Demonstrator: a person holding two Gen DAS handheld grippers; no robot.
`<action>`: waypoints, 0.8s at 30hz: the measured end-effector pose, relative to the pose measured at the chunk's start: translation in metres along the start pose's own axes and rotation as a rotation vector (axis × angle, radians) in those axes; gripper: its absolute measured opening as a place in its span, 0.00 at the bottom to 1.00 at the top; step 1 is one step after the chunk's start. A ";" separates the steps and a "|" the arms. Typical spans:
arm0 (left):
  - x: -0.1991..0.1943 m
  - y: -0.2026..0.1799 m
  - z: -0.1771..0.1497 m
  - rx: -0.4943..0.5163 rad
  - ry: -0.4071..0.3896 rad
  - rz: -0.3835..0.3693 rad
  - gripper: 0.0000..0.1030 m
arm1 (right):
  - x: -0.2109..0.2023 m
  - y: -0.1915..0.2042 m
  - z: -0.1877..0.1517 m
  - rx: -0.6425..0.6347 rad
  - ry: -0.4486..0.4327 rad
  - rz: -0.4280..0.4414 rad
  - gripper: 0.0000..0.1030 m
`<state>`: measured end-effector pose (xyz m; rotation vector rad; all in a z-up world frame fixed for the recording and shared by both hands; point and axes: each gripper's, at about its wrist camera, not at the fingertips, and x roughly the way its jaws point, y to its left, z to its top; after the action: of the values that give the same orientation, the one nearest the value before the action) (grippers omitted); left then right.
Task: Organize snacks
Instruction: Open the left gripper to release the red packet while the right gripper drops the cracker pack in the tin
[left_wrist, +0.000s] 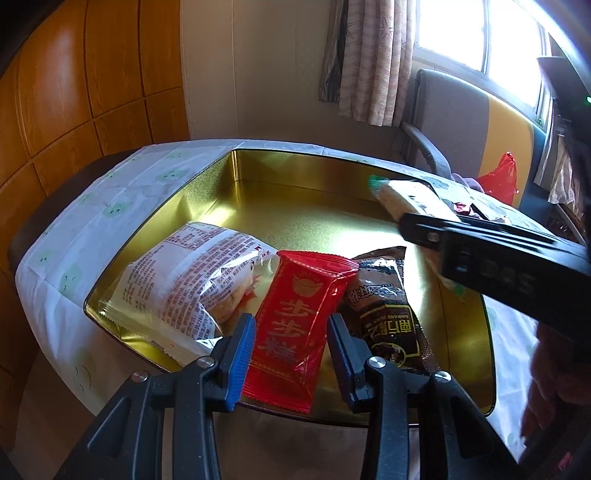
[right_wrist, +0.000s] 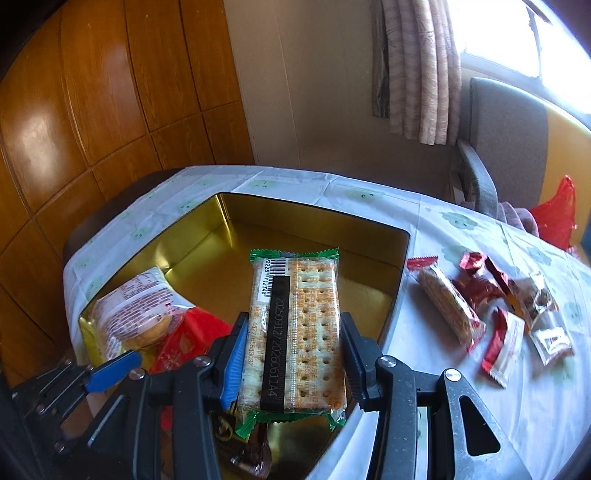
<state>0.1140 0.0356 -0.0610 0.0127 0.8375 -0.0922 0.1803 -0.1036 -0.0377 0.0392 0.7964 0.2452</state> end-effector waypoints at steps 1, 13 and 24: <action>0.000 0.000 0.000 -0.001 0.001 0.000 0.40 | 0.003 0.001 0.002 -0.004 0.006 -0.002 0.46; -0.004 0.005 -0.003 -0.027 0.008 -0.006 0.40 | 0.035 0.001 0.017 -0.056 0.048 -0.070 0.48; -0.006 -0.005 -0.006 -0.005 0.004 -0.059 0.50 | 0.003 -0.027 0.012 0.042 -0.056 -0.071 0.76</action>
<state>0.1054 0.0318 -0.0604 -0.0161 0.8419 -0.1454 0.1967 -0.1279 -0.0348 0.0567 0.7458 0.1593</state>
